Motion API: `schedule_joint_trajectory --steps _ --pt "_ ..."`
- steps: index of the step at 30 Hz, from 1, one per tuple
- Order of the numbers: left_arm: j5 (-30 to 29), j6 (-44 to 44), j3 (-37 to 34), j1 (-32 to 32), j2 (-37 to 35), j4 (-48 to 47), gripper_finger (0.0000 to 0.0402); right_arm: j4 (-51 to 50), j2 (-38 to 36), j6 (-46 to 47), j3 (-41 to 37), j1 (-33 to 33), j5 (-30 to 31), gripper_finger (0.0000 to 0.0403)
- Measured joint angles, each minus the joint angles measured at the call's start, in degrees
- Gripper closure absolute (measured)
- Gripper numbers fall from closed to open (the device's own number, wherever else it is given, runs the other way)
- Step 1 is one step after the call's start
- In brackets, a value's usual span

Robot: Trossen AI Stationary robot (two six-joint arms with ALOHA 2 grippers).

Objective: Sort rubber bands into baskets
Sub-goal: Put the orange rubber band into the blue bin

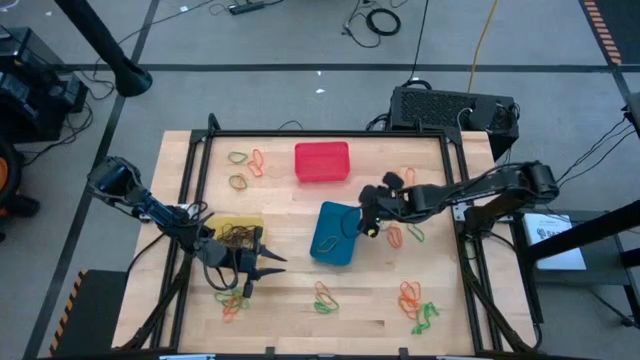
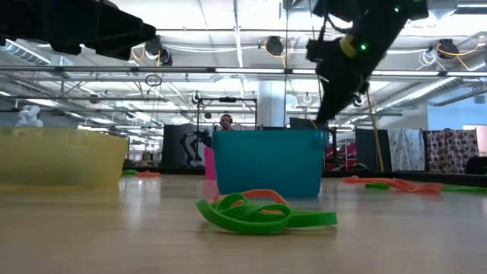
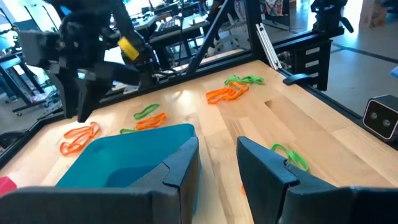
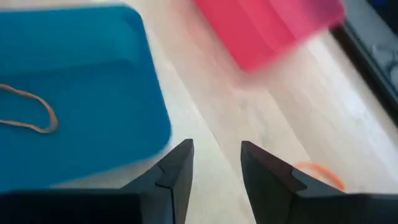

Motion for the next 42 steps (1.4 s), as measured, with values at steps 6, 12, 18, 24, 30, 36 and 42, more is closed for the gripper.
schedule_joint_trajectory --steps 6,12,18,24,30,36,42 --pt "0.0 0.0 0.01 0.0 -0.01 0.04 0.0284 -4.48 3.86 6.06 0.0 -0.24 -0.17 0.0306" --pt "0.02 0.0 -0.02 0.0 -0.01 0.07 0.0284 -2.48 7.2 6.7 0.0 -0.7 -2.6 0.0377" --pt "0.04 -0.43 -0.02 0.0 -0.01 -0.25 0.0284 1.73 9.0 5.21 0.0 -0.76 -3.5 0.0395" --pt "0.07 -0.48 -0.02 0.0 -0.01 -0.28 0.0284 6.84 9.2 2.48 0.0 -0.78 -4.65 0.0401" --pt "0.07 -0.5 -0.02 0.04 -0.01 -0.33 0.0284 10.87 9.17 -0.35 0.0 -0.97 -5.76 0.0402" --pt "0.13 -0.54 -0.02 0.04 -0.01 -0.37 0.0284 7.28 7.89 -3.31 0.0 -4.93 -3.23 0.0402" --pt "0.17 -0.92 -0.02 0.02 -0.01 -1.16 0.0284 0.44 6.72 -5.68 0.0 -15.29 -4.23 0.0402"
